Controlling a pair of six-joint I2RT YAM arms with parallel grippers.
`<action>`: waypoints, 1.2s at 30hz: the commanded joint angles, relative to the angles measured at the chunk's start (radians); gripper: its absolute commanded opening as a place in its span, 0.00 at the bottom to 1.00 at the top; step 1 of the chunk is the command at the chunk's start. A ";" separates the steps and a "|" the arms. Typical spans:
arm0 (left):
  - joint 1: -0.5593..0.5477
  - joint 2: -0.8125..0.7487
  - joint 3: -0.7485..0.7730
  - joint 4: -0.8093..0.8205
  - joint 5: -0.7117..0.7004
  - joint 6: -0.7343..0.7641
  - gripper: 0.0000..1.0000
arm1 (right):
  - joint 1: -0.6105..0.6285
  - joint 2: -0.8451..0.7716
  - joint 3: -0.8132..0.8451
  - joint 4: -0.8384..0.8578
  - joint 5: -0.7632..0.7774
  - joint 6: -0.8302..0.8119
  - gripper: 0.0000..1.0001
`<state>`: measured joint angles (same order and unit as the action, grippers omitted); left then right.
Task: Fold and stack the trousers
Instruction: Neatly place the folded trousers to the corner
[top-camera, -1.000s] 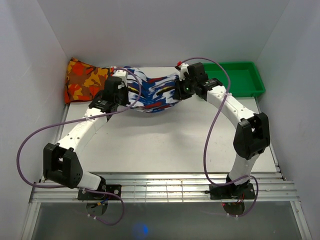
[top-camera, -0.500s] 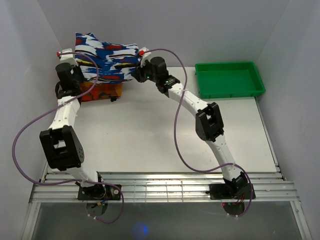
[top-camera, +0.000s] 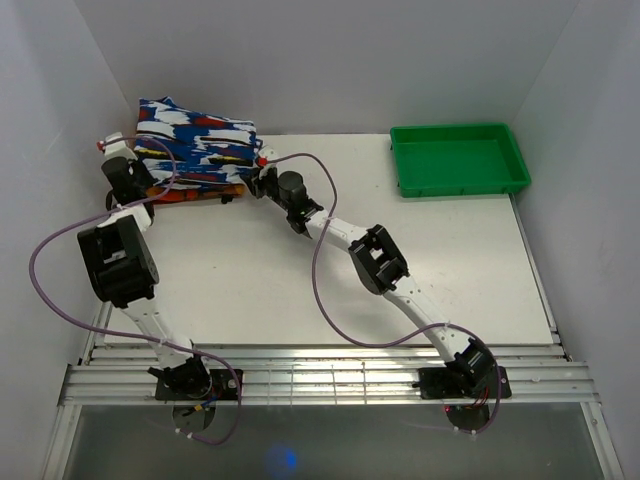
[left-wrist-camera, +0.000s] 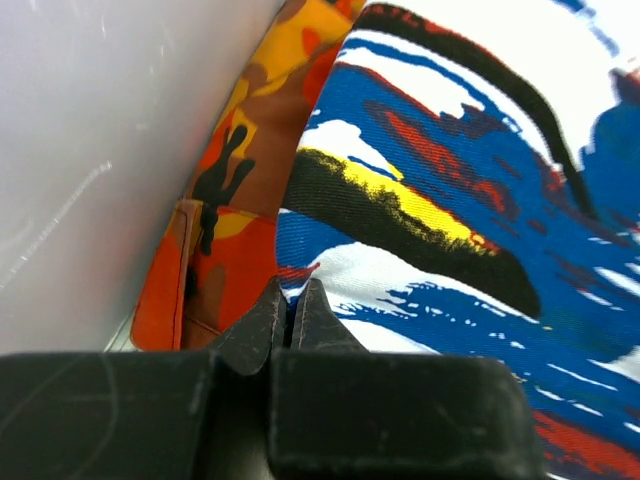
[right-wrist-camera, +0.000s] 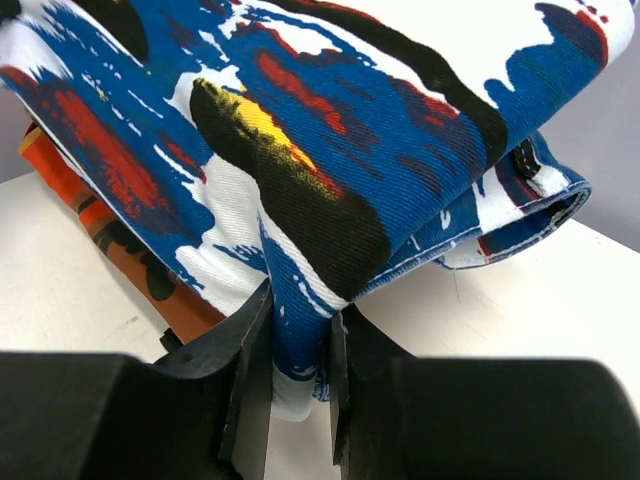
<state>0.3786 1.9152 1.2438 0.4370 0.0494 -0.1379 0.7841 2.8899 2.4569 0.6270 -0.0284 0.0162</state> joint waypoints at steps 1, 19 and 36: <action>0.072 0.019 0.006 0.226 -0.118 0.001 0.00 | -0.054 -0.024 0.033 0.230 0.133 -0.059 0.08; 0.077 0.286 0.305 0.106 -0.060 0.017 0.38 | -0.095 -0.312 -0.165 0.115 0.044 -0.104 0.90; 0.077 -0.073 0.497 -0.784 0.292 0.116 0.98 | -0.428 -0.960 -0.507 -0.974 -0.292 -0.151 0.90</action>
<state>0.4500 1.9621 1.6337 0.0101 0.2047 -0.0719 0.4171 1.9896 2.0064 0.0242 -0.2199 -0.1127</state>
